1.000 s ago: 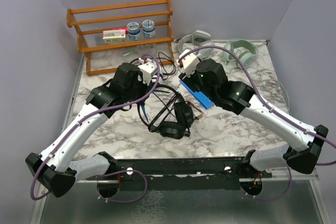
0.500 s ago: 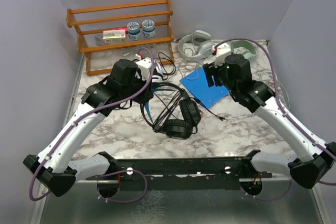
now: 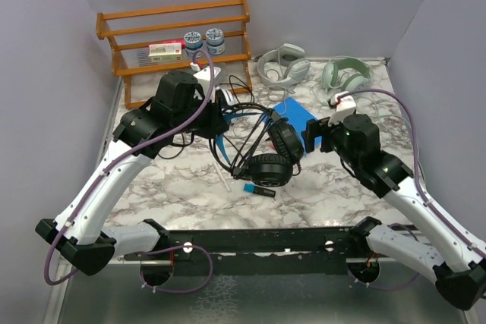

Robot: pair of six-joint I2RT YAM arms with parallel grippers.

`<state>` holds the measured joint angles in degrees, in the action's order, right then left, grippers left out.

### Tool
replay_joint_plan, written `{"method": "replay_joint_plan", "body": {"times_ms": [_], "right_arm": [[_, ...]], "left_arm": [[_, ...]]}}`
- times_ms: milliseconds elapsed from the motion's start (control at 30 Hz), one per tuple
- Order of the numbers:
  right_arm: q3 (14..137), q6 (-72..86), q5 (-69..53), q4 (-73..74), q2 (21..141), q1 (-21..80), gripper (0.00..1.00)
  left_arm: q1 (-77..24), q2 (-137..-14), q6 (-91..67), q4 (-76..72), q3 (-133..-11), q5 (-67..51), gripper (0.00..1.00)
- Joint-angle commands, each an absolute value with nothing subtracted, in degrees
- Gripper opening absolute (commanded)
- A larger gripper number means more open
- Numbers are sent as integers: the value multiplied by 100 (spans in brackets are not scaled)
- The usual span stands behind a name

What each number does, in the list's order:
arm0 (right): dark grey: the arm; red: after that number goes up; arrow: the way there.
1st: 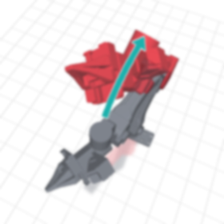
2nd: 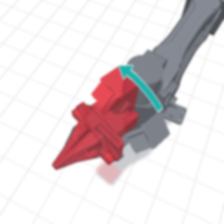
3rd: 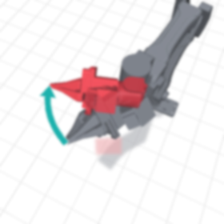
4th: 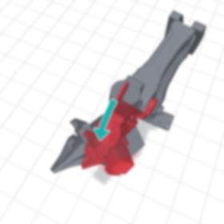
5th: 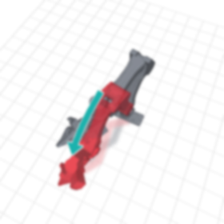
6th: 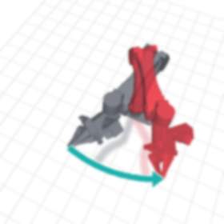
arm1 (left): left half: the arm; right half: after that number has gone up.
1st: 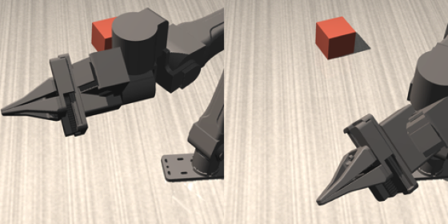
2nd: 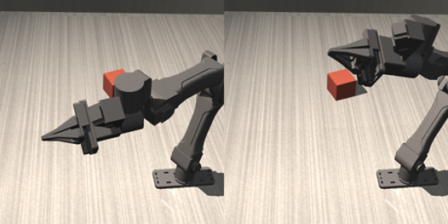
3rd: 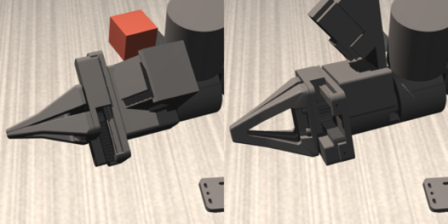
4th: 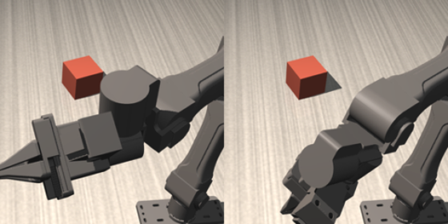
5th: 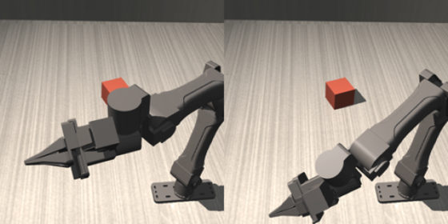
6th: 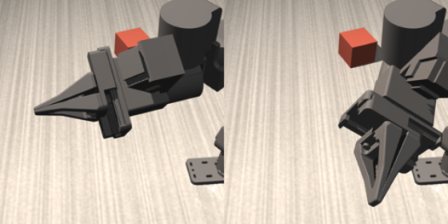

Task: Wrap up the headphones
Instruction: Wrap the headphones cable around the headphones.

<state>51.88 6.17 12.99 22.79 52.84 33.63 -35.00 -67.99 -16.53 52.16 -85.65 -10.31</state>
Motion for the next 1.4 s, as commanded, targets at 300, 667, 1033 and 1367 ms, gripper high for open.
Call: {"method": "replay_joint_plan", "body": {"times_ms": [300, 667, 1033, 1367], "right_arm": [[3929, 502, -596, 866, 3675, 3362, 74], [3397, 765, -1445, -965, 3873, 3366, 63], [3505, 785, -1032, -1282, 4138, 3368, 42], [3388, 948, -1281, -1330, 4129, 3359, 1]], "left_arm": [[-3516, -7054, -2371, 5135, -9547, -1573, 0], [-3516, -7279, -2614, 5156, -10189, -2039, 0], [-3516, -7349, -2793, 5190, -10334, -2083, 0], [-3516, -7406, -2954, 5179, -10462, -2001, 0]]}}
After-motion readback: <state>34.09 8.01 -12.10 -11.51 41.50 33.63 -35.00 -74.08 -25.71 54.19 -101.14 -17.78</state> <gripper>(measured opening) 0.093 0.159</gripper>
